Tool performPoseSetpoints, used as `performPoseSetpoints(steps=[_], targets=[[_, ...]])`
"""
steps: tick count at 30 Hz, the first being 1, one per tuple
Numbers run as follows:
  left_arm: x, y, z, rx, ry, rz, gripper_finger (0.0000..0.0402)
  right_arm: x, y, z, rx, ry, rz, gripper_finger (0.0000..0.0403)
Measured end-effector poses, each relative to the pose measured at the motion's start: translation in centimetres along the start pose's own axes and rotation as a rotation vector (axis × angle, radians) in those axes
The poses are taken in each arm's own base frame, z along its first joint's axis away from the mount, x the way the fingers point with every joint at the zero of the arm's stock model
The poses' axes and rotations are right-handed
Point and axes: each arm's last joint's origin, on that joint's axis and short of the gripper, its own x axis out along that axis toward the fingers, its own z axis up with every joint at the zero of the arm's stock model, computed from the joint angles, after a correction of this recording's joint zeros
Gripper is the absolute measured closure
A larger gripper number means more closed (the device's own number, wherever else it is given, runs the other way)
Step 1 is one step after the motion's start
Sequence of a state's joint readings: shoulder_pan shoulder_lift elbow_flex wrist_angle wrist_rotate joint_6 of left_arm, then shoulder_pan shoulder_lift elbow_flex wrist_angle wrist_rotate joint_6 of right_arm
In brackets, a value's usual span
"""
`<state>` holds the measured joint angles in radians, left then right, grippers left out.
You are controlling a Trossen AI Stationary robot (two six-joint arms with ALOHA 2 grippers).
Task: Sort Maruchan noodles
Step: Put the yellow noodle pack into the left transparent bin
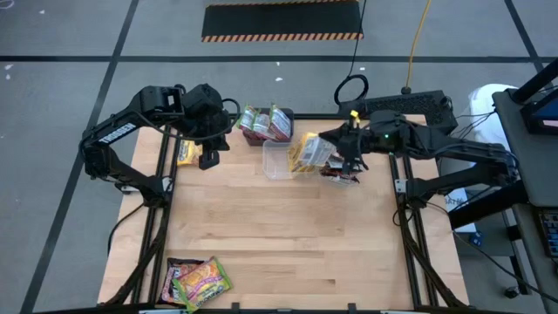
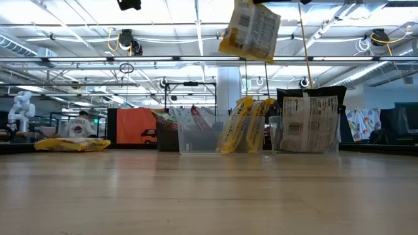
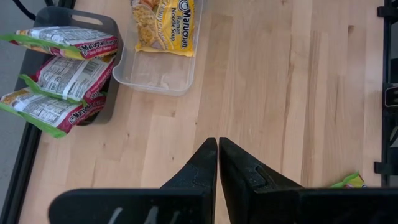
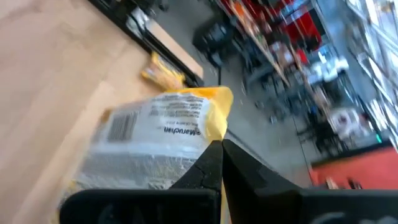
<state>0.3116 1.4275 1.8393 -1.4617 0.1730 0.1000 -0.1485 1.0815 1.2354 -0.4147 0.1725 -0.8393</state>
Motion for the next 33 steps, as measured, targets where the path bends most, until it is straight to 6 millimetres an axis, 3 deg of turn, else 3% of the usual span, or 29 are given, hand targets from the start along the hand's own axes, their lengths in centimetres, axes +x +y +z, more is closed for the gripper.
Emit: performPoseSetpoints(steps=[20, 33], targets=[[0.0, 0.0, 0.0, -0.008, 0.000, 0.000, 0.0380, 6.3, 1.0, 0.2, -0.173, -0.126, 0.090, 0.0403], [0.0, 0.0, 0.0, -0.001, 0.000, 0.000, 0.0380, 11.3, 0.6, -3.1, -0.165, -0.123, 0.150, 0.0403]])
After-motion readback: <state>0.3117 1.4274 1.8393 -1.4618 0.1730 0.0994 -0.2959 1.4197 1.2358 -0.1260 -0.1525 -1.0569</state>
